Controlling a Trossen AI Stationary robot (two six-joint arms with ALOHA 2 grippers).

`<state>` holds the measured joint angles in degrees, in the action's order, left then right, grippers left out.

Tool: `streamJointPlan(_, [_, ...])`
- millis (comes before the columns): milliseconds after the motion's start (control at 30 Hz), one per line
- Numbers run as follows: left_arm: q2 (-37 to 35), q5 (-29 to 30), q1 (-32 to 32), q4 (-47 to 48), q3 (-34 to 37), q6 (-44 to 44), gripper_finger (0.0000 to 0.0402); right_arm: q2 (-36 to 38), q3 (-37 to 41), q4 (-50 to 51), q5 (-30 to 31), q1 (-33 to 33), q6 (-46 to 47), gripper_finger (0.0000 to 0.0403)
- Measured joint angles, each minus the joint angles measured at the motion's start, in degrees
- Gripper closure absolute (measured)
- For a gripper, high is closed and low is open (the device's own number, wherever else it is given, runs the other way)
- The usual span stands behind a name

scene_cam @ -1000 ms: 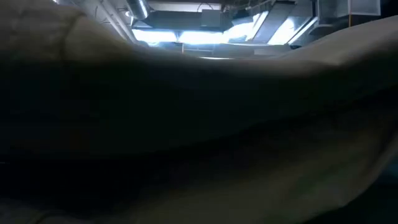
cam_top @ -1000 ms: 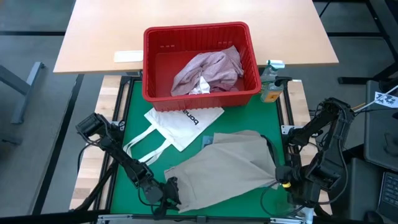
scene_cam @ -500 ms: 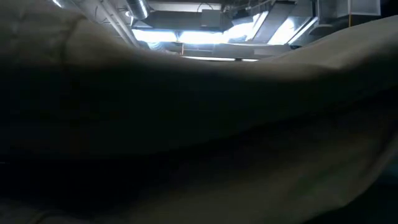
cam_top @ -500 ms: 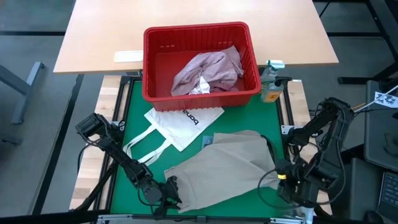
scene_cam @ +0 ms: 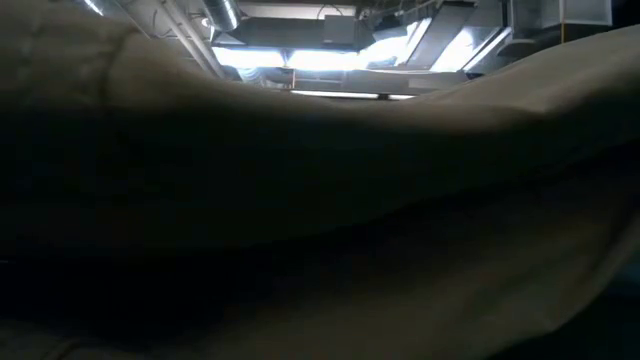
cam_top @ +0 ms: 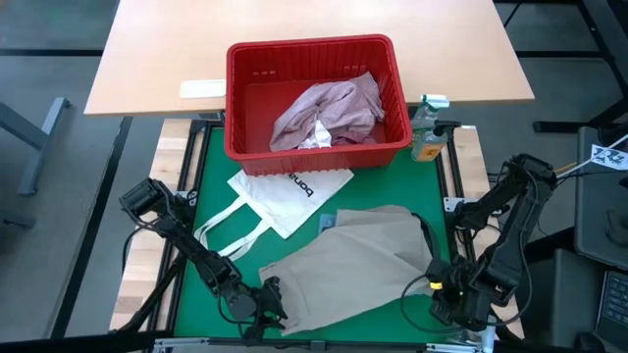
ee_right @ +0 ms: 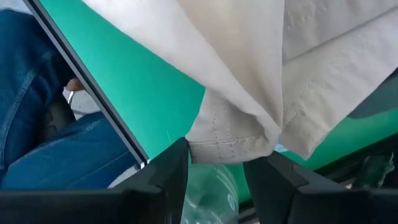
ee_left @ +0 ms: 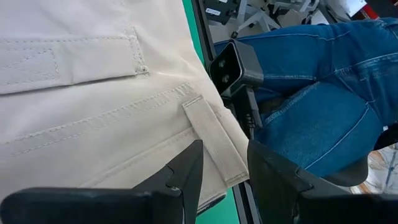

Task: Fold laundry
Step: Fold the gray shorts

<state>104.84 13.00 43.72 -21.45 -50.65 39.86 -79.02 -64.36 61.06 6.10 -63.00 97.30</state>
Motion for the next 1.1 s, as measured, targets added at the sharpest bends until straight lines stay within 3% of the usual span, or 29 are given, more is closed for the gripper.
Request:
streamJointPlan(433, [-0.02, 0.01, -0.11, 0.00, 0.00, 0.00, 0.0282, 0.00, 0.00, -4.90, -0.76, 0.01, 0.56, 0.0253])
streamJointPlan(700, [-0.02, 0.01, -0.11, 0.00, 0.00, 0.00, 0.0283, 0.00, 0.00, -3.51, 7.53, 0.00, 5.90, 0.0253])
streamJointPlan(833, [-0.02, 0.01, -0.11, 0.00, 0.00, 0.00, 0.0282, 0.00, 0.00, -3.50, 8.19, 0.02, 6.01, 0.0256])
streamJointPlan(933, [-0.02, 0.01, -0.11, 0.00, 0.00, 0.00, 0.0282, 0.00, 0.00, -3.47, 8.24, 0.00, 6.00, 0.0282])
streamJointPlan(1100, [-0.02, 1.77, -0.11, 0.00, 0.00, 0.00, 0.0282, -0.02, 0.00, -1.74, 8.26, 0.00, 5.71, 0.0382])
